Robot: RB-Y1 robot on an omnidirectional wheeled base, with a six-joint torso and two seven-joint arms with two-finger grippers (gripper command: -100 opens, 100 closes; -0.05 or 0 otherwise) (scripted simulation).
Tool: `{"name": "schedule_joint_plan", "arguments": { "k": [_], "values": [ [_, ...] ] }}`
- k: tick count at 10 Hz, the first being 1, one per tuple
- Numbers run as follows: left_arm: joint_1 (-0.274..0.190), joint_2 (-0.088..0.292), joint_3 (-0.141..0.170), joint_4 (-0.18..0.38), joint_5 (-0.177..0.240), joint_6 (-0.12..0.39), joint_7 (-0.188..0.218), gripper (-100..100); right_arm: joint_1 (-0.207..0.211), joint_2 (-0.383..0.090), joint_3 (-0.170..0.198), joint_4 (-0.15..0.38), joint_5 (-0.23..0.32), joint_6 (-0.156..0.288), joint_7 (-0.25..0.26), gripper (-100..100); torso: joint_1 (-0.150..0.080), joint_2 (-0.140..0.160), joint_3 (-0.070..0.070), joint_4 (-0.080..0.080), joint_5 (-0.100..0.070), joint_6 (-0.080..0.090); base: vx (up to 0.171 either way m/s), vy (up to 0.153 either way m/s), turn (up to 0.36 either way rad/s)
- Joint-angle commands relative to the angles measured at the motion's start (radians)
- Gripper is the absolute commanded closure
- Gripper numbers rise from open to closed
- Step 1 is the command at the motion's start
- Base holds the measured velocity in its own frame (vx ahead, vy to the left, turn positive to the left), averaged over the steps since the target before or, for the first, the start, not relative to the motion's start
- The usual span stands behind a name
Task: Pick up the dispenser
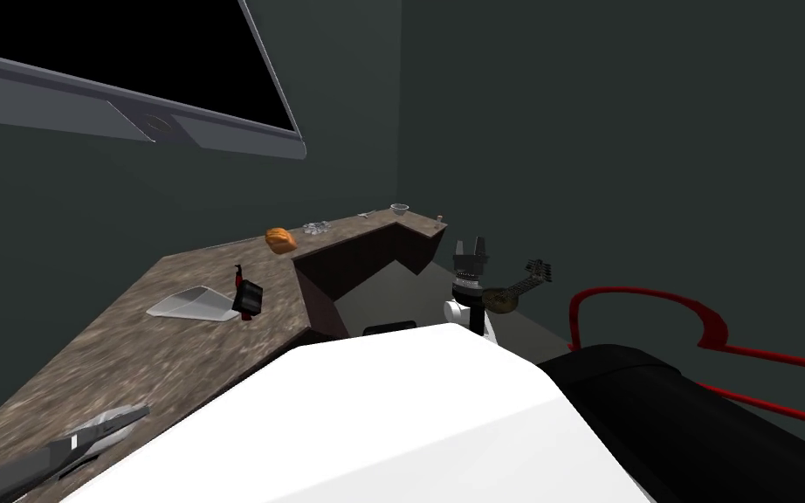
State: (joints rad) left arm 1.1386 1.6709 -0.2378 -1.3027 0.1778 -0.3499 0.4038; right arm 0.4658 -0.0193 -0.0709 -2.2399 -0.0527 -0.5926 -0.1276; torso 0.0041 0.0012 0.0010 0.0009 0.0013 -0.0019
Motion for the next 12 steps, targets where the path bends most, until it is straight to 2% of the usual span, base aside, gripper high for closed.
{"name": "schedule_joint_plan", "arguments": {
  "k": [1,2,3,4,8,9,10,12],
  "values": [
    [-0.012,-0.031,-0.011,0.002,-0.012,0.013,-0.012,-100,0.0,0.0,0.0,0.0,0.0,0.0,0.0,0,0.0,0.0,0.0,0.0,0.0,0.0,0.046,0.019,-0.052],
    [-0.022,-0.059,-0.02,0.006,-0.022,0.021,-0.023,-100,0.0,0.0,0.0,0.0,0.0,0.0,0.0,0,0.0,0.0,0.0,0.0,0.0,0.0,0.049,0.02,-0.064],
    [-0.021,-0.046,-0.019,0.008,-0.019,0.014,-0.015,-100,0.0,0.0,0.0,0.0,0.0,0.0,0.0,0,0.0,0.0,0.0,0.0,0.0,0.0,0.023,0.01,-0.01],
    [-0.022,-0.048,-0.019,0.008,-0.02,0.015,-0.017,100,0.0,0.0,0.0,0.0,0.0,0.0,0.0,0,-0.001,0.001,0.0,0.0,0.0,0.0,0.002,0.005,0.014],
    [-0.022,-0.048,-0.019,0.009,-0.02,0.015,-0.018,100,0.0,0.0,0.0,0.0,0.0,0.0,0.0,0,-0.002,0.002,0.001,0.001,0.0,0.0,0.0,0.0,-0.003],
    [-0.022,-0.048,-0.019,0.009,-0.02,0.015,-0.017,0,0.0,0.0,0.0,0.0,0.0,0.0,0.0,0,-0.002,0.002,0.001,0.001,0.0,0.0,0.0,0.0,0.0],
    [-0.005,-0.012,-0.005,0.0,-0.005,0.007,-0.005,100,0.0,0.0,0.0,0.0,0.0,0.0,0.0,0,-0.002,0.003,0.001,0.001,0.0,0.0,-0.033,-0.004,0.072],
    [0.006,0.016,0.005,-0.004,0.005,-0.002,0.006,100,0.0,0.0,0.0,0.0,0.0,0.0,0.0,0,-0.003,0.006,0.003,0.001,-0.001,-0.001,-0.049,-0.02,0.06]
  ]
}}
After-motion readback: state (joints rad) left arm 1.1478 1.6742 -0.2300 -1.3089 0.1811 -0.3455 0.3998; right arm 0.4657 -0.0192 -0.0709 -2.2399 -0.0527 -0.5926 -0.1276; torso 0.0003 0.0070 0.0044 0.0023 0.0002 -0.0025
